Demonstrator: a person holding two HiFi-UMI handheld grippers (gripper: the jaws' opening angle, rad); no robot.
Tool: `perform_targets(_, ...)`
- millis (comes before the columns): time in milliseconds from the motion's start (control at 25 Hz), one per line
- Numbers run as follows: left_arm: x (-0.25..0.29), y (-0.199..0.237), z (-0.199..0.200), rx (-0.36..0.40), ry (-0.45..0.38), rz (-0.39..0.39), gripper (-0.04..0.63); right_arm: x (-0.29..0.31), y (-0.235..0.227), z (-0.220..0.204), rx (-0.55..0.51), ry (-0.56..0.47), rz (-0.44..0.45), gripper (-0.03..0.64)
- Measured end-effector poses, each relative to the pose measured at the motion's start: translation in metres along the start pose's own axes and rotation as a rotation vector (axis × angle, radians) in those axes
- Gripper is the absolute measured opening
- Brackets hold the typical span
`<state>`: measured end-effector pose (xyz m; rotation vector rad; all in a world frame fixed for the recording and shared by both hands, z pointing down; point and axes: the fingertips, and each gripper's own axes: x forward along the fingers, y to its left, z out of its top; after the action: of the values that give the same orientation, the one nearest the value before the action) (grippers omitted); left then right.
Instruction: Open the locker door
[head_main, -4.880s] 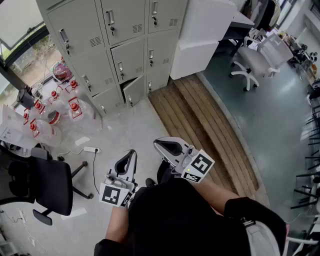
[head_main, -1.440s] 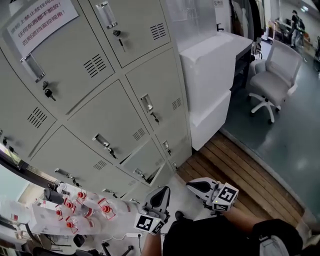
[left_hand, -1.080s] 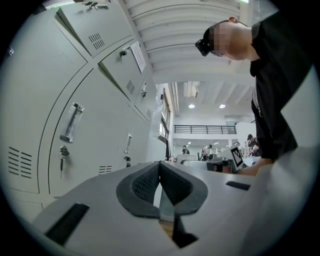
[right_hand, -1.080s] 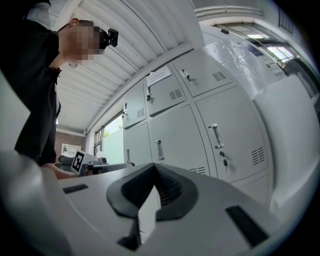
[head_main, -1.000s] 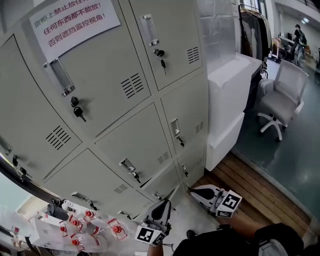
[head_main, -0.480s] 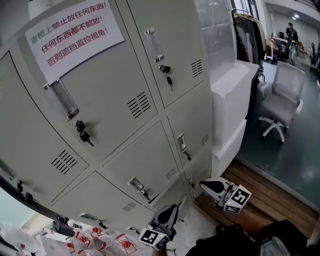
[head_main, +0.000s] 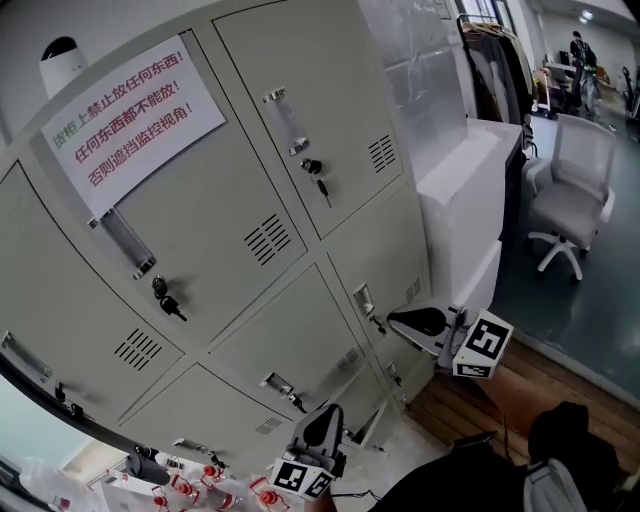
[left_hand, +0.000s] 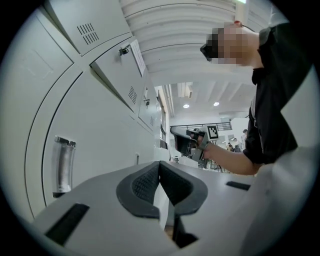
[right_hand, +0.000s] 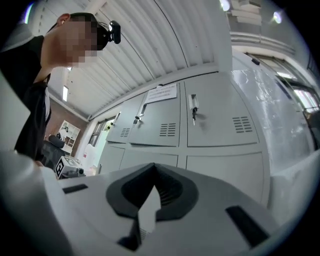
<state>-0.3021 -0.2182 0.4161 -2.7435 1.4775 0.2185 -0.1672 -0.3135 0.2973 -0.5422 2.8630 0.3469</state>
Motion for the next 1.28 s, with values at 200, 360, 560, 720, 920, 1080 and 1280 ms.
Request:
perform_targets(200,0.011,0.003,0.016,0.031,0.015,0.024,0.015,0.018,-0.030,0.049,-0.071,0.001,0.036,0.009)
perform_targets(360,0.013,-0.001,0.026,0.050,0.041,0.027,0.015,0.033,-0.047,0.090,-0.088,-0.025,0.073,0.009)
perform_targets(560,0.014,-0.012,0.028,0.069,0.063,-0.004,0.015,0.051,-0.061,0.140,-0.226,-0.033,0.092,0.011)
perform_targets(720,0.013,-0.015,0.029,0.075,0.069,-0.007,0.015,0.064,-0.074,0.186,-0.289,-0.072,0.078,0.011)
perform_targets(920,0.009,-0.019,0.033,0.060,0.053,0.008,0.015,0.079,-0.092,0.216,-0.217,-0.068,0.093,0.011)
perform_targets(1080,0.010,-0.022,0.037,0.067,0.045,0.015,0.015,0.098,-0.111,0.228,-0.211,-0.051,0.070,0.019)
perform_targets(1280,0.008,-0.028,0.039,0.076,0.034,0.006,0.015,0.121,-0.129,0.231,-0.211,0.001,0.056,0.078)
